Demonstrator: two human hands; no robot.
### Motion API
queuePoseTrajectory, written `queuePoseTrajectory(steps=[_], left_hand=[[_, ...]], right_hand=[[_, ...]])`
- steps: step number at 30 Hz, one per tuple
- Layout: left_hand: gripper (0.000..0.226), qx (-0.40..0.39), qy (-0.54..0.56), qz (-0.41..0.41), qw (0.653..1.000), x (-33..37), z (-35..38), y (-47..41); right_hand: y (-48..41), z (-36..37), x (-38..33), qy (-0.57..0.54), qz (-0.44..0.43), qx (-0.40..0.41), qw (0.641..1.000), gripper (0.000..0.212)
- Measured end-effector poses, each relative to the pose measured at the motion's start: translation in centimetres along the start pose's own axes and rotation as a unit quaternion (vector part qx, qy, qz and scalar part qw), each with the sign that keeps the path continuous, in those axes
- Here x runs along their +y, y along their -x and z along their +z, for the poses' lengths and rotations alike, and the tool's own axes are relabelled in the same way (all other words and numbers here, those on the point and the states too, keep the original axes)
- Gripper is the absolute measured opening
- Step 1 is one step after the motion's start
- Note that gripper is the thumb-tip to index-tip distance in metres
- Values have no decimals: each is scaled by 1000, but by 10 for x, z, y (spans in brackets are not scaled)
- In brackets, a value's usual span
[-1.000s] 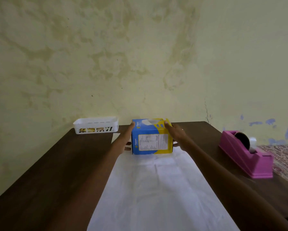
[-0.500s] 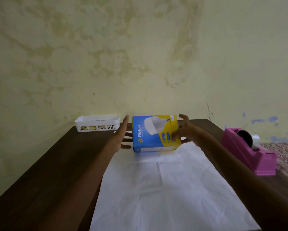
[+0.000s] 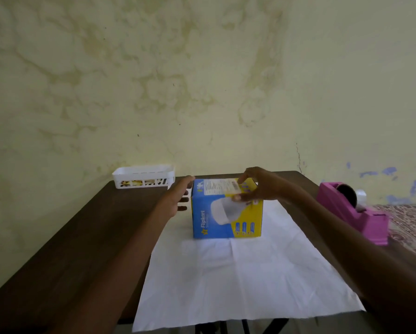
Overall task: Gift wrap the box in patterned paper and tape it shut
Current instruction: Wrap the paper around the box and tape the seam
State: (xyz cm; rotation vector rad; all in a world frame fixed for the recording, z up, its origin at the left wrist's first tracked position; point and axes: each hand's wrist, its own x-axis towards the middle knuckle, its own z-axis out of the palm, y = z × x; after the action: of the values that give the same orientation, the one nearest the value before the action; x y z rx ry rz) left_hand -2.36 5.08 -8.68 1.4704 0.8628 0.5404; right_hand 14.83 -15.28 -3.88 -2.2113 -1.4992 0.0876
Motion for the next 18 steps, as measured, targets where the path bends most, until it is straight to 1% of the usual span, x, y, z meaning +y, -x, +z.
queuePoseTrajectory(steps=[2, 4, 6, 8, 10, 11, 14, 15, 16, 18], left_hand=[[36, 38, -60, 31, 997, 7, 0, -17], [33, 53, -144, 81, 985, 14, 2, -39], [23, 55, -243, 123, 961, 18, 3, -63], [22, 55, -353, 147, 922, 15, 3, -93], [24, 36, -434, 143, 889, 11, 1, -123], [29, 16, -464, 134, 875, 9, 2, -136], [60, -51, -536, 102, 837, 4, 2, -163], [66, -69, -564, 98, 817, 3, 3, -166], [65, -78, -590, 100, 798, 1, 4, -169], [51, -55, -625, 112, 771, -3, 7, -174]], right_hand=[[-6, 0, -10, 36, -33, -49, 998, 63], [-18, -2, -19, 37, -42, -79, 995, 59], [-29, -4, -25, 35, -40, -93, 994, 59], [-38, -4, -28, 55, -38, -121, 990, 58], [-44, -1, -27, 66, -35, -142, 987, 59], [-48, 1, -24, 67, -34, -144, 987, 60], [-55, 2, -21, 73, -44, -151, 985, 61], [-57, 3, -20, 77, -47, -154, 984, 62], [-60, 3, -20, 80, -48, -157, 983, 63], [-63, 3, -18, 85, -45, -159, 983, 65]])
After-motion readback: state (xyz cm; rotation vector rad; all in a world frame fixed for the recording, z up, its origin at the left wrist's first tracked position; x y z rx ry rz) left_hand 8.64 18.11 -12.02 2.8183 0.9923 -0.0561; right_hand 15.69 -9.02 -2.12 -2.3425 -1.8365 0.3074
